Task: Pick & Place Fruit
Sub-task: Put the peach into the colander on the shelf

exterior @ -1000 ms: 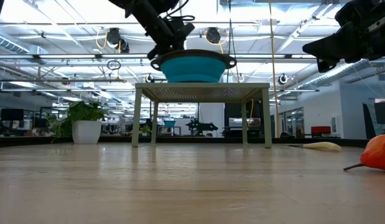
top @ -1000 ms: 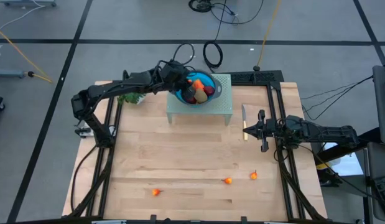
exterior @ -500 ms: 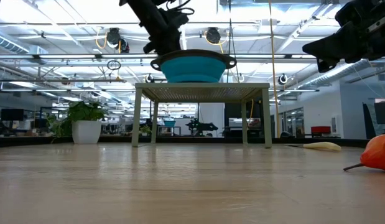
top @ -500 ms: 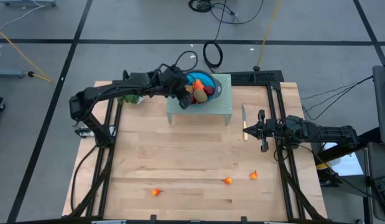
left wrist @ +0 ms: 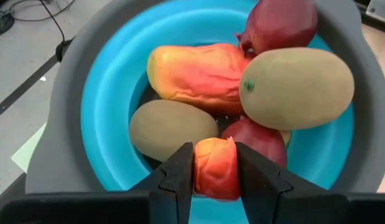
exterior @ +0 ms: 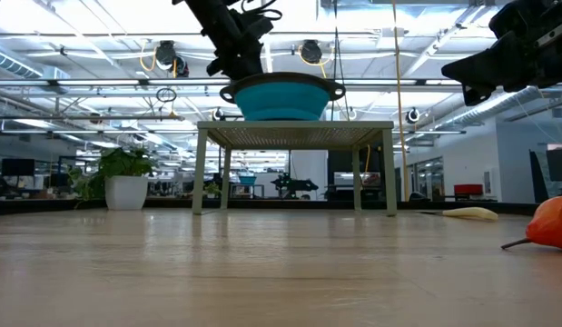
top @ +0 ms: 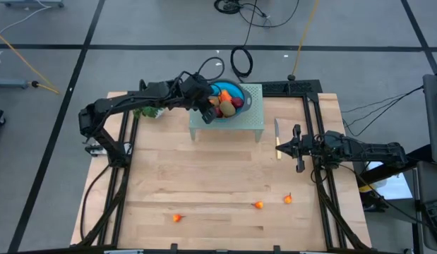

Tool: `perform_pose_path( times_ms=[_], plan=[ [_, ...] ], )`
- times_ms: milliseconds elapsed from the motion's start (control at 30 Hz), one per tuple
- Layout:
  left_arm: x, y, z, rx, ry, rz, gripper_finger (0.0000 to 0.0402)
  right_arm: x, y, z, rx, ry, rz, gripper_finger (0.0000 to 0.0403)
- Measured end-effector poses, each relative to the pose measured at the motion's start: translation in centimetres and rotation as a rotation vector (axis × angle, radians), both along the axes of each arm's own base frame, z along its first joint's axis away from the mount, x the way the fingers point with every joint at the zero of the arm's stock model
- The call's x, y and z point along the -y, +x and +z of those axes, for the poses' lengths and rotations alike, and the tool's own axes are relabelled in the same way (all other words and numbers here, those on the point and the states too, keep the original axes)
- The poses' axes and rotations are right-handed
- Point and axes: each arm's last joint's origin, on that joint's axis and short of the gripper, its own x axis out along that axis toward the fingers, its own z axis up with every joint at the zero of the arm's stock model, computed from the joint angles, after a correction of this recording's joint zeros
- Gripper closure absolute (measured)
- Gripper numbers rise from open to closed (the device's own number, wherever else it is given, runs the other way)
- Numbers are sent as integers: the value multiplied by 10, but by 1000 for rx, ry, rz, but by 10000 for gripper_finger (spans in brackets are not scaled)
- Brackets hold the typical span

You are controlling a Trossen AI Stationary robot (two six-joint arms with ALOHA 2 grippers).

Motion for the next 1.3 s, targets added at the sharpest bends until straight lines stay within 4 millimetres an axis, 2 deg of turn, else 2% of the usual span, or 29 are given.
perform_pose_path(
  times_ms=[367, 633, 700, 767, 1033, 1167, 1300],
  plan=[
    [0, -1, -1, -12, 1, 2, 228, 0, 0, 0, 0, 0, 0, 399],
    [0, -1, 0, -17, 10, -8, 198, 0, 0, 0, 0, 0, 0, 399],
    [0, -1, 6, -16, 11, -11, 195, 0, 0, 0, 0, 0, 0, 399],
    [2, -2, 20, 4, 12, -17, 195, 0, 0, 0, 0, 0, 0, 399],
    [33, -11, 74, 53, -44, -24, 221, 0, 0, 0, 0, 0, 0, 399],
    [54, -15, 81, 24, -99, -36, 242, 0, 0, 0, 0, 0, 0, 399],
    [76, -18, 78, -39, -156, -51, 263, 0, 0, 0, 0, 0, 1, 399]
  ],
)
